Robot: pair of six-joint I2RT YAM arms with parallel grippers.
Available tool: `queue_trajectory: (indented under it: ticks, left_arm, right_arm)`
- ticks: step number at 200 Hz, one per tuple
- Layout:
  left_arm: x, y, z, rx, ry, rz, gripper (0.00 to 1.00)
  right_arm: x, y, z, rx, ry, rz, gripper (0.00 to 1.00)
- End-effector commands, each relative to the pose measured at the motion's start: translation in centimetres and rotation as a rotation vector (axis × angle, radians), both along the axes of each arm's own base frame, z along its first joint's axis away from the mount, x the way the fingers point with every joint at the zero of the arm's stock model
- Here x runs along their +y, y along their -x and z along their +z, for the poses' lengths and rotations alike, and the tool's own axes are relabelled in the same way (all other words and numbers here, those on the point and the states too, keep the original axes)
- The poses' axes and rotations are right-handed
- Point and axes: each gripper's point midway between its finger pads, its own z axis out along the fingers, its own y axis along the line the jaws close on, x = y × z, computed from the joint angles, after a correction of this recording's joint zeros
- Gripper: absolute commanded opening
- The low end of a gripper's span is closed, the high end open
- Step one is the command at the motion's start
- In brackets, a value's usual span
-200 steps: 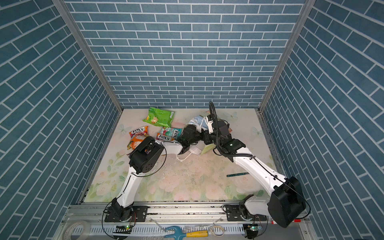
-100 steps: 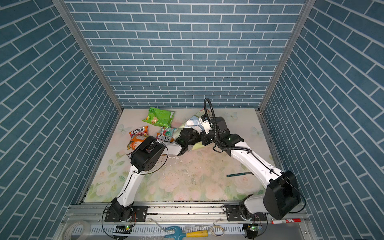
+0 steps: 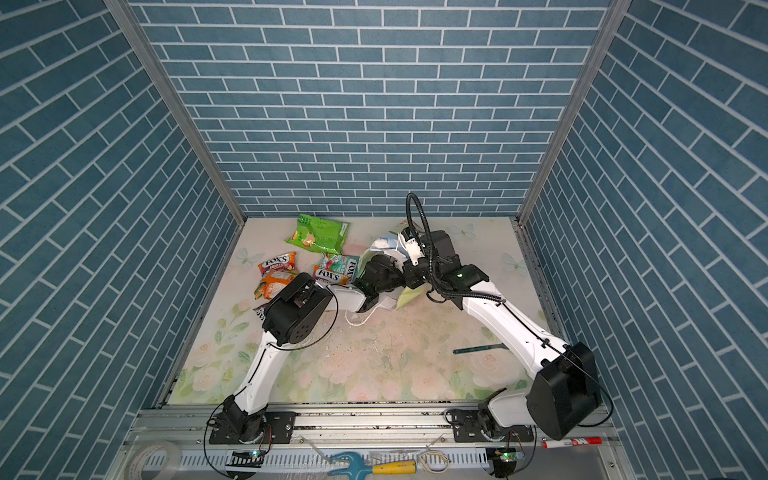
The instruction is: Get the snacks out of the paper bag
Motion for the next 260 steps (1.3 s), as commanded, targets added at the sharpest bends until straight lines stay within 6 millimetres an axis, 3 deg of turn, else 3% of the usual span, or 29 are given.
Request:
queue_trajectory:
  ticks: [1, 52, 104, 126, 149, 192, 201, 219, 242, 255, 260]
  left_arm:
    - [-1.3, 0.2, 1.2, -0.03, -0.031, -0.018, 1.0]
    - [-3.2, 1.6, 2.6, -0.084, -0.022, -0.087, 1.0]
    - [-5.7, 4.7, 3.1, -0.154, -0.032, -0.219, 1.0]
    - [-6.2, 4.2, 3.4, -0.151, -0.013, -0.19, 1.0]
    - [-6.5, 2.1, 3.6, -0.104, 0.027, -0.093, 1.0]
    - [-6.1, -0.9, 3.1, -0.064, 0.071, 0.063, 0.99]
    - [-6.3, -1.1, 3.1, -0.057, 0.081, 0.064, 0.9]
    - [-6.5, -0.7, 3.5, -0.05, 0.095, 0.043, 0.56]
    - [-6.0, -0.3, 3.9, -0.076, 0.097, 0.037, 0.32]
    - [-5.6, -0.3, 4.0, -0.088, 0.097, 0.048, 0.04]
    - [-5.5, -0.3, 4.1, -0.089, 0.101, 0.049, 0.0]
  right_arm:
    - [-0.4, -0.4, 1.8, -0.066, 0.05, 0.016, 0.0]
    - [-0.1, 0.1, 2.1, -0.067, 0.094, 0.082, 0.0]
    - [0.8, 0.6, 2.5, -0.07, 0.095, 0.16, 0.0]
    - [1.9, 1.4, 2.2, -0.036, 0.053, 0.223, 0.0]
    - [2.7, 1.7, 2.1, -0.01, 0.001, 0.245, 0.0]
    - [2.6, 2.1, 2.1, 0.01, -0.086, 0.229, 0.0]
    - [2.4, 2.0, 2.1, 0.009, -0.107, 0.215, 0.0]
    - [1.9, 1.9, 1.9, 0.012, -0.117, 0.193, 0.0]
    - [1.3, 2.0, 1.3, 0.021, -0.11, 0.177, 0.0]
    - [1.0, 2.1, 1.0, 0.03, -0.113, 0.172, 0.0]
    - [0.8, 2.2, 0.8, 0.034, -0.112, 0.17, 0.0]
